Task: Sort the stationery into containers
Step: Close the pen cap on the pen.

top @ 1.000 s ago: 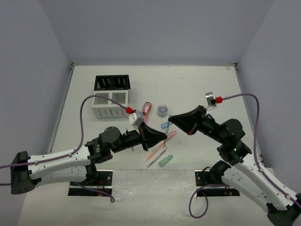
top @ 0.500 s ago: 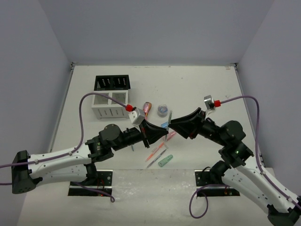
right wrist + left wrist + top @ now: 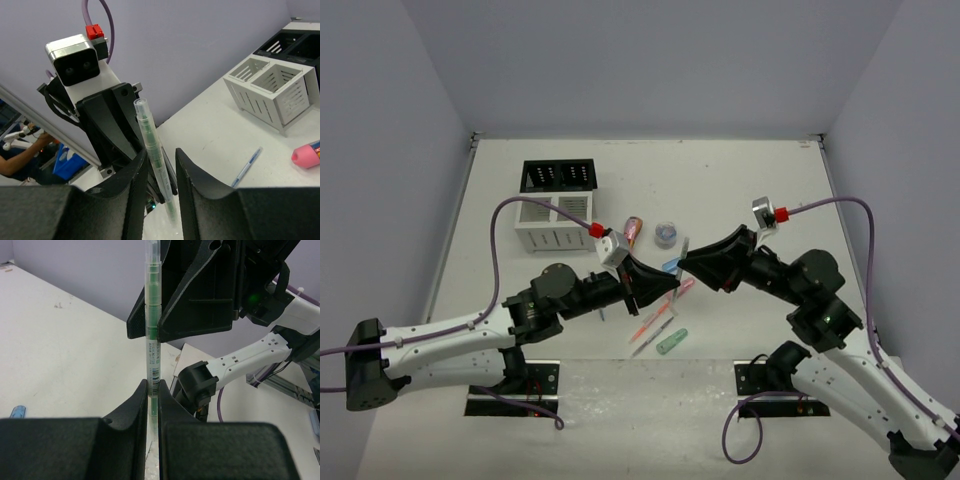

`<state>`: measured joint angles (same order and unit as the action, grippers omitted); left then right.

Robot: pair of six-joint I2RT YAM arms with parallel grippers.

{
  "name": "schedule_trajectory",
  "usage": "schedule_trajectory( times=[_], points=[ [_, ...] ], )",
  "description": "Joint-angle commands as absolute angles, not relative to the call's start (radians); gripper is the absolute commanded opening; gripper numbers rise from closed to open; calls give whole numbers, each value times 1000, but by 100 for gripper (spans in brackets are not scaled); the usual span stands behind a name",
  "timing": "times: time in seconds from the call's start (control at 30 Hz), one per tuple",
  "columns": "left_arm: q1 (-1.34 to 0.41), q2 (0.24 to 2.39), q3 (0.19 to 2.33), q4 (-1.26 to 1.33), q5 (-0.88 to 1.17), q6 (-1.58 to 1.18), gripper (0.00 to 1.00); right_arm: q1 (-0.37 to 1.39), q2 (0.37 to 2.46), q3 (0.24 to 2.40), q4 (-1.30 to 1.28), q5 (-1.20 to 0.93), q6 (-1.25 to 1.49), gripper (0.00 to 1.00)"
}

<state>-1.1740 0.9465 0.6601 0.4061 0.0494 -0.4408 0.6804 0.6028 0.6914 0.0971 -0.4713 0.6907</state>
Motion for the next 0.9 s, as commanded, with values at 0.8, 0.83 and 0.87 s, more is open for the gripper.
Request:
schedule_trajectory(
  times=[0.8, 0.83, 0.87],
  points=[
    [-1171, 1045, 819, 345, 41, -423, 6, 684, 594, 705, 176, -502, 687, 0],
    [-1171, 1041, 818, 344, 41, -420, 1, 684, 591, 705, 171, -499, 685, 0],
    [-1171, 1037, 813, 347, 38, -417, 0, 684, 590, 707, 168, -500, 683, 0]
  ],
)
